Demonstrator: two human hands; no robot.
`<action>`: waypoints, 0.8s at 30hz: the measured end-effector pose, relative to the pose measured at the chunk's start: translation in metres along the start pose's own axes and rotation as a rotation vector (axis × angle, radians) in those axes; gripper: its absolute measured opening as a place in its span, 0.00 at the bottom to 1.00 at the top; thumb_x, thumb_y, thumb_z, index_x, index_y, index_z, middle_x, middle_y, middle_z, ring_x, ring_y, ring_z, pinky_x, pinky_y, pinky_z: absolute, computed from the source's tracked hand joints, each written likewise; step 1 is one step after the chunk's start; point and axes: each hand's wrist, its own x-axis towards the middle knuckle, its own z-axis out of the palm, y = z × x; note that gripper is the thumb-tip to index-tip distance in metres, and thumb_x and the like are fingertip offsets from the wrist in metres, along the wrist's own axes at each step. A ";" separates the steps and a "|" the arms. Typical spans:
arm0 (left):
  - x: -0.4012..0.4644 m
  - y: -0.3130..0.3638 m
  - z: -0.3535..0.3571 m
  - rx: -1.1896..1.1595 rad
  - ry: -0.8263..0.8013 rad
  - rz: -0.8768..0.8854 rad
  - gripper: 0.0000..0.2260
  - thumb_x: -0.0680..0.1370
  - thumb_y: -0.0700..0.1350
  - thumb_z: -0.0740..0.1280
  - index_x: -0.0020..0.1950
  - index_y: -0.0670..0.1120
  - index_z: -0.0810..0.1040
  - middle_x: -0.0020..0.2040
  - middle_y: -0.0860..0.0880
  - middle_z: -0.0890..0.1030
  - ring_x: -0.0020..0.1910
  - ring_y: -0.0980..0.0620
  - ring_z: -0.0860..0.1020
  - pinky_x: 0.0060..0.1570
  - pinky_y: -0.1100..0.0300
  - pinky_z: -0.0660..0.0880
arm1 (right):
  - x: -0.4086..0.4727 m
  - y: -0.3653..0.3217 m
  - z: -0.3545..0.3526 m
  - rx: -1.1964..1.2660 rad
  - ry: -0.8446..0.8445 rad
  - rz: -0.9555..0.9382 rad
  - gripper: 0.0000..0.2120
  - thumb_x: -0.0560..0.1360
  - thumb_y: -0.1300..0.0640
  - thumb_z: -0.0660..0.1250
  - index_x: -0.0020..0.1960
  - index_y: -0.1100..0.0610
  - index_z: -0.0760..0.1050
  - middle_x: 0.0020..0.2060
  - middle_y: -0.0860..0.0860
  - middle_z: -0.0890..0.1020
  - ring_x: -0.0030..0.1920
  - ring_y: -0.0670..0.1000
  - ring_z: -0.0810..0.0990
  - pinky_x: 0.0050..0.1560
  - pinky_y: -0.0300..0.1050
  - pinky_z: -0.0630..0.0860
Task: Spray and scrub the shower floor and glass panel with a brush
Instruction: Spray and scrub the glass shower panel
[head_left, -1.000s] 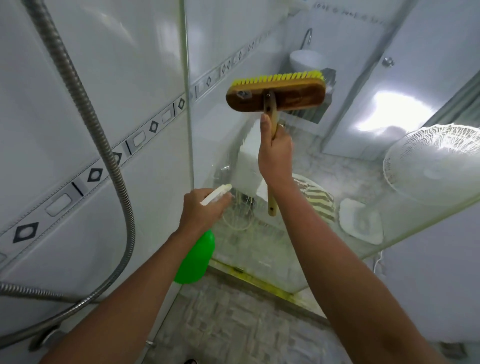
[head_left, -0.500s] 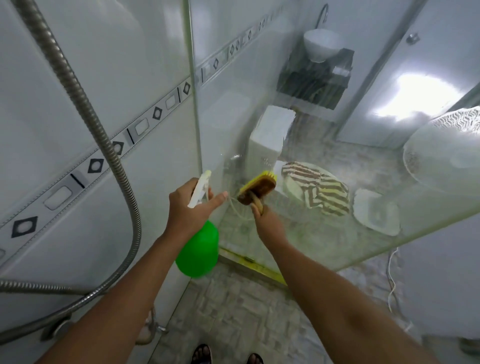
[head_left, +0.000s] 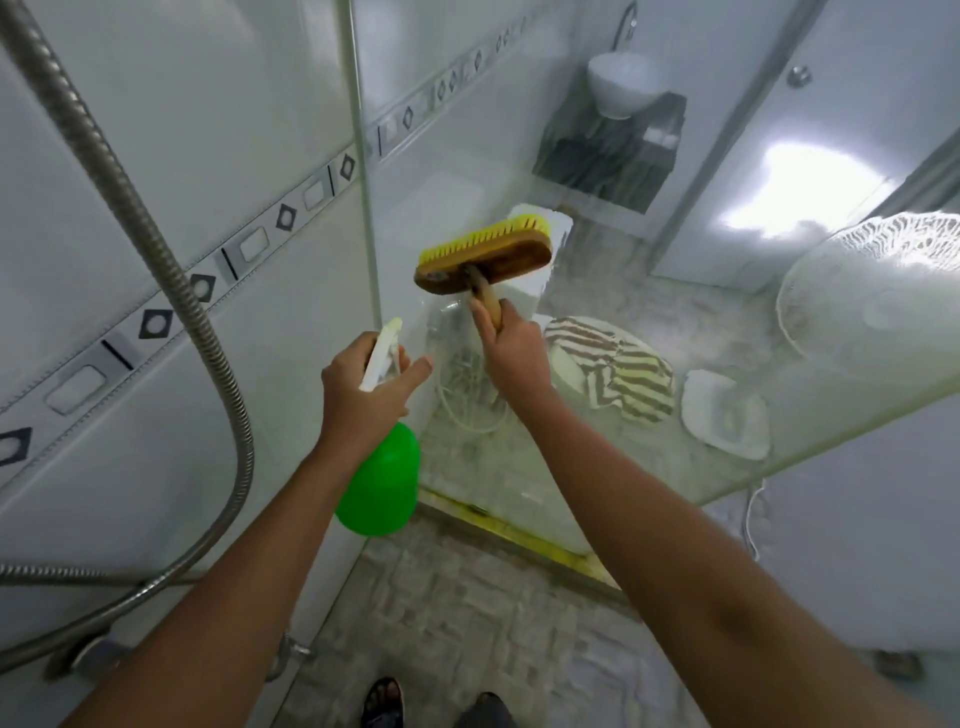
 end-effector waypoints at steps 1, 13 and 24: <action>-0.001 0.002 0.004 -0.005 -0.001 0.010 0.14 0.74 0.48 0.80 0.47 0.41 0.80 0.39 0.45 0.81 0.32 0.58 0.80 0.30 0.58 0.83 | -0.004 0.013 -0.001 -0.045 -0.034 0.018 0.24 0.80 0.36 0.55 0.49 0.56 0.74 0.33 0.53 0.78 0.34 0.55 0.77 0.33 0.48 0.69; -0.016 -0.012 0.067 -0.063 0.101 -0.056 0.16 0.72 0.54 0.81 0.46 0.45 0.81 0.40 0.45 0.83 0.40 0.38 0.83 0.39 0.39 0.84 | -0.083 0.147 0.009 -0.052 -0.216 0.221 0.27 0.78 0.31 0.50 0.47 0.53 0.73 0.36 0.52 0.79 0.38 0.56 0.79 0.40 0.53 0.77; -0.097 0.008 0.058 -0.082 0.494 -0.071 0.13 0.74 0.55 0.78 0.46 0.49 0.80 0.43 0.49 0.83 0.44 0.39 0.83 0.42 0.34 0.83 | -0.075 0.079 -0.022 0.270 -0.491 -0.015 0.20 0.81 0.40 0.56 0.37 0.51 0.68 0.29 0.46 0.73 0.31 0.47 0.73 0.31 0.43 0.63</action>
